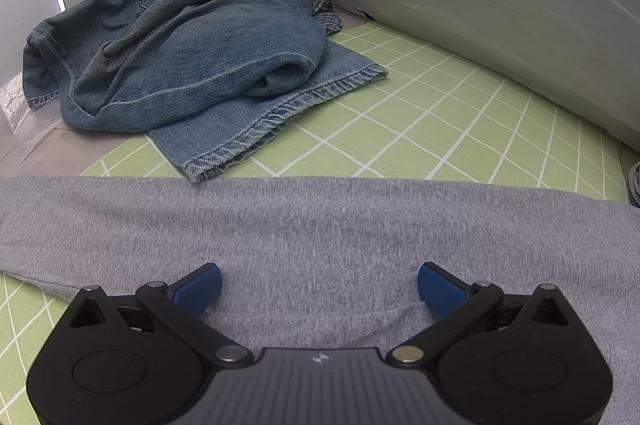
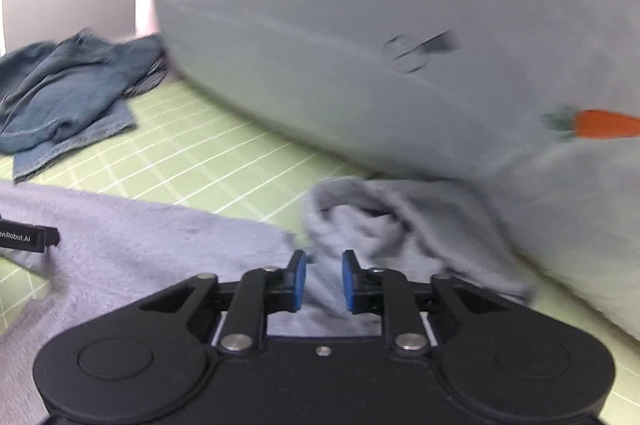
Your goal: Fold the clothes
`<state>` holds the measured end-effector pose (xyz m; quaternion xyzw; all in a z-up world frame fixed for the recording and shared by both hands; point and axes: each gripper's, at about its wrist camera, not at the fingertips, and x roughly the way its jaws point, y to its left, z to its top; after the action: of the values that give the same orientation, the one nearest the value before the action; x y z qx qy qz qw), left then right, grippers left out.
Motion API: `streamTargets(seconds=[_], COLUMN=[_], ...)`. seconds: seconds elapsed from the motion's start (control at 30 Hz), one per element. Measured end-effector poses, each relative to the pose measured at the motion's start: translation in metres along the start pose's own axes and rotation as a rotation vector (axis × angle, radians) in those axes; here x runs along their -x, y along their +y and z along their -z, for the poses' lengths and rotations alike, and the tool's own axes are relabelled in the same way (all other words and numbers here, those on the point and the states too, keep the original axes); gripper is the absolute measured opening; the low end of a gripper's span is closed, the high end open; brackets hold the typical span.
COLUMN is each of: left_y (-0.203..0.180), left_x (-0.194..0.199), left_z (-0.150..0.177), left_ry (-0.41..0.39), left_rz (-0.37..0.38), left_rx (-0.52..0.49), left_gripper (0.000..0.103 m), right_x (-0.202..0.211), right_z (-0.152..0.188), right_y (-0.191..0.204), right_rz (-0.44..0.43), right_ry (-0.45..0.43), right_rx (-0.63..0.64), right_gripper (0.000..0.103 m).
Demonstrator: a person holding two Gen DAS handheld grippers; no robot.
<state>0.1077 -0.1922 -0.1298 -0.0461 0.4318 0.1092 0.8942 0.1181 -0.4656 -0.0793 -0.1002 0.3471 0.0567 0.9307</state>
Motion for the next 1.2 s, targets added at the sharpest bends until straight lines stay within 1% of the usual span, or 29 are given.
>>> streamTargets(seconds=[0.03,0.1,0.27,0.33,0.43,0.47,0.53,0.57,0.6,0.77,0.87,0.97,1.07,1.1,1.17,1.2], left_y=[0.0,0.0,0.0,0.0,0.0,0.0,0.001,0.001,0.001,0.0,0.0,0.0,0.0,0.0,0.0,0.0], left_x=[0.0,0.0,0.0,0.0,0.0,0.0,0.0,-0.001,-0.001,-0.001,-0.001,-0.001,-0.001,-0.001,-0.001,-0.001], left_z=[0.0,0.0,0.001,0.001,0.0,0.0,0.0,0.0,0.0,0.001,0.001,0.0,0.0,0.0,0.001,0.001], left_ry=[0.0,-0.001,-0.009,-0.009,-0.007,-0.007,-0.005,-0.003,-0.003,-0.007,-0.007,-0.004,-0.002,-0.003,-0.005,-0.006], left_rz=[0.001,0.002,-0.001,-0.001,0.001,0.001,0.002,0.002,0.002,0.002,0.002,0.002,0.003,0.002,0.002,0.002], left_rx=[-0.001,-0.002,0.0,0.0,-0.001,-0.002,-0.002,-0.003,-0.003,-0.003,-0.002,-0.003,-0.003,-0.002,-0.002,-0.002], left_gripper=[0.103,0.103,0.103,0.103,0.103,0.103,0.103,0.103,0.103,0.103,0.103,0.103,0.103,0.103,0.103,0.103], right_x=[-0.007,-0.021,-0.035,-0.043,-0.049,-0.046,-0.041,-0.038,-0.033,0.036,0.075,0.084,0.077,0.075,0.074,0.073], right_z=[-0.001,0.001,0.0,0.0,-0.002,-0.002,-0.003,-0.002,-0.001,0.001,0.011,0.026,0.046,0.051,0.055,0.057], right_y=[0.001,0.0,-0.014,-0.015,-0.01,-0.009,-0.007,-0.007,-0.011,-0.035,-0.049,-0.054,-0.059,-0.06,-0.055,-0.052], right_rz=[-0.001,0.03,0.051,0.044,-0.01,-0.004,0.008,0.013,0.016,0.097,0.117,0.175,0.222,0.235,0.237,0.238], right_ry=[0.023,0.052,0.074,0.104,0.141,0.134,0.12,0.11,0.083,-0.072,-0.128,-0.081,0.028,0.058,0.07,0.076], right_rx=[-0.005,-0.021,-0.099,-0.076,-0.01,-0.002,0.015,0.012,-0.03,-0.199,-0.312,-0.31,-0.372,-0.387,-0.369,-0.36], right_gripper=[0.013,0.012,0.012,0.012,0.013,0.013,0.004,0.004,0.004,0.004,0.004,0.004,0.004,0.007,0.014,0.028])
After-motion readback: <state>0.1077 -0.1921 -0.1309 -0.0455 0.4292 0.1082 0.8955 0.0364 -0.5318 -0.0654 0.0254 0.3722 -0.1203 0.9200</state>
